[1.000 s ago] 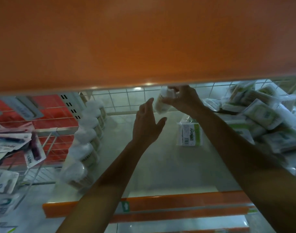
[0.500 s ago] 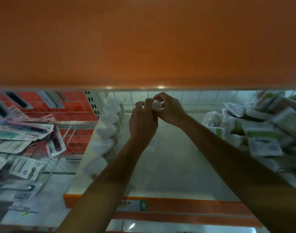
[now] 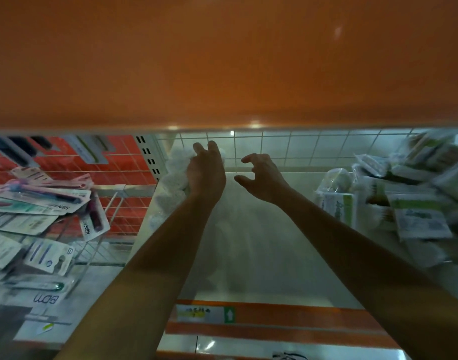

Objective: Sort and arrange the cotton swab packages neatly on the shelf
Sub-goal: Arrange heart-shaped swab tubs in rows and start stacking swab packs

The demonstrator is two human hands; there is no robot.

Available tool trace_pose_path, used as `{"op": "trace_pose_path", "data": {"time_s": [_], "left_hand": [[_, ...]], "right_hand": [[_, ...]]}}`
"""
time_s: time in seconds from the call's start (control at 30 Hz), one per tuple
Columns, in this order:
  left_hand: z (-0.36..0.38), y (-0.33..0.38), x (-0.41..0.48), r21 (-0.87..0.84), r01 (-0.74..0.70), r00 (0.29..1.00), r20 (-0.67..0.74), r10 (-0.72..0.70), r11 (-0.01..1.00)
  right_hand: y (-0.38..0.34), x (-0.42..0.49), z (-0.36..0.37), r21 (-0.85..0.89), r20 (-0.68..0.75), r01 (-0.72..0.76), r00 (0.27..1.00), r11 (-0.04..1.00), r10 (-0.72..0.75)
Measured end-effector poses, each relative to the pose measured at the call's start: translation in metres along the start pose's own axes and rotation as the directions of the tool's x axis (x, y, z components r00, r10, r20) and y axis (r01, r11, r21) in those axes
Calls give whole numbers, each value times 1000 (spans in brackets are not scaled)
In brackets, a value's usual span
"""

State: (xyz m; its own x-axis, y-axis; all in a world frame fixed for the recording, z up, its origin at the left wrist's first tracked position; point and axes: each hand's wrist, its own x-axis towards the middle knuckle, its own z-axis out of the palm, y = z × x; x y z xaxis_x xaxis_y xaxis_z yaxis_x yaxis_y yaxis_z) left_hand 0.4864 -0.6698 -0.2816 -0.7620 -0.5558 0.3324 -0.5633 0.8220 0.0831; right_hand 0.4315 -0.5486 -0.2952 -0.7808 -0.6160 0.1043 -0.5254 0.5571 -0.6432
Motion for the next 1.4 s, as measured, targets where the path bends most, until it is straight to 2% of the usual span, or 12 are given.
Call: {"op": "trace_pose_path", "data": {"time_s": [0.13,0.5,1.1,1.4], "left_hand": [[-5,-5,2,83,-20,1000,9,19,996],[-8,-4,7,131,-46,999,-11,48,990],[-6,-6,6,57,-106,994,30,104,993],[-6,-7,2,68,-125,992,23,124,990]], "right_hand": [[6,-3,-2,-12,-2,2,1000,1000,-2],[9,-11,-10,-43,-1,9,1000,999,-9],[26,-19,-48,-136,-89,60,993,989,-72],[33,-21,-57,-145,-138,30,989,989,-50]]}}
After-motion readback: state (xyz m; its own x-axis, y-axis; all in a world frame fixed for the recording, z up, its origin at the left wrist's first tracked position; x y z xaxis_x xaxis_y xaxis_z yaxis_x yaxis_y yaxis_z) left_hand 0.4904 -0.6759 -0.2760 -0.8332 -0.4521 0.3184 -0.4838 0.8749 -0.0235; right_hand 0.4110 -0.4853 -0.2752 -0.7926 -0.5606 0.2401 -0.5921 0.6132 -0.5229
